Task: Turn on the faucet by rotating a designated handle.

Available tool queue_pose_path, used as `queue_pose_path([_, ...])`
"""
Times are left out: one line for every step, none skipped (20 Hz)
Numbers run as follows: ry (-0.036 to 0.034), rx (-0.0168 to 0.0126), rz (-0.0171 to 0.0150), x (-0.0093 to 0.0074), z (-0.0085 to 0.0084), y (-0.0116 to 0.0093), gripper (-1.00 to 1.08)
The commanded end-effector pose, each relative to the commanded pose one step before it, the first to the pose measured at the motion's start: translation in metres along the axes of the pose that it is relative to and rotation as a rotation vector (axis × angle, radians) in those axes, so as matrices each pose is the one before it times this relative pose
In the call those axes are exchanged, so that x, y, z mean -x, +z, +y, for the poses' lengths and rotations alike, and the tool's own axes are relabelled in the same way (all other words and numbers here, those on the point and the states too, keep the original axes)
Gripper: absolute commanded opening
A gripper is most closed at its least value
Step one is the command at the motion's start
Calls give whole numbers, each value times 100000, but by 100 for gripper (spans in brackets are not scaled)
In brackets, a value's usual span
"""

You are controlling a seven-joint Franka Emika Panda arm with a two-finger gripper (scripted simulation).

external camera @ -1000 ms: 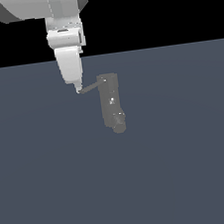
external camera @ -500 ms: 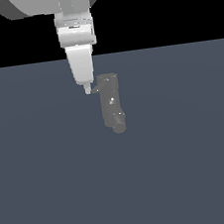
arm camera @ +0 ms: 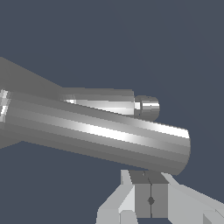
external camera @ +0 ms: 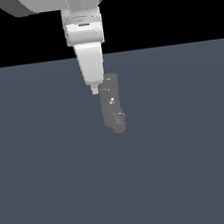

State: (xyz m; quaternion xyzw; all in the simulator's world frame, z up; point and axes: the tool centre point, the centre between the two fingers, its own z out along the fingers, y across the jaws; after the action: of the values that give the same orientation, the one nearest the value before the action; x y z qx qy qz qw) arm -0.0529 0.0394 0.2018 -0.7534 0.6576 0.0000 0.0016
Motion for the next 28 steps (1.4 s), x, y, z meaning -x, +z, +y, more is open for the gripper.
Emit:
queue_pose_path([826, -3, 86, -1677, 34, -11, -100])
queue_pose_path([0, 0, 0, -618, 8, -8, -100])
queue_pose_path([90, 34, 18, -661, 5, 8, -100])
queue_pose_path([0, 0, 0, -619, 7, -8, -100])
queue_pose_path([63, 24, 13, -649, 6, 3, -100])
queue_pose_path([63, 24, 13, -649, 6, 3, -100])
queue_pose_path([0, 0, 0, -619, 5, -8, -100])
queue_pose_path([63, 24, 13, -648, 5, 3, -100])
queue_pose_path([63, 24, 13, -647, 5, 3, -100])
queue_pose_path([0, 0, 0, -616, 3, -7, -100])
queue_pose_path([64, 24, 13, -644, 4, 3, -100])
queue_pose_path([64, 24, 13, -642, 3, 3, -100])
queue_pose_path([0, 0, 0, -610, 0, -7, -100])
queue_pose_path([64, 23, 12, -637, 1, 3, -100])
queue_pose_path([64, 23, 11, -634, 0, 3, -100])
queue_pose_path([0, 0, 0, -598, -7, -7, -100])
queue_pose_path([0, 0, 0, 0, 0, 0, -100])
queue_pose_path([-3284, -81, -328, 2334, -418, 9, -100])
queue_pose_path([119, 4, 14, -320, -243, 1, -100])
queue_pose_path([97, 4, 12, -309, -245, 1, -100])
queue_pose_path([119, 4, 14, -318, -241, 1, -100])
queue_pose_path([97, 4, 12, -307, -243, 1, -100])
queue_pose_path([119, 4, 14, -316, -240, 1, -100])
queue_pose_path([97, 4, 11, -305, -241, 0, -100])
queue_pose_path([119, 4, 14, -314, -237, 0, -100])
queue_pose_path([97, 3, 11, -302, -239, 0, -100])
queue_pose_path([119, 4, 14, -312, -235, 0, -100])
queue_pose_path([97, 3, 11, -300, -237, 0, -100])
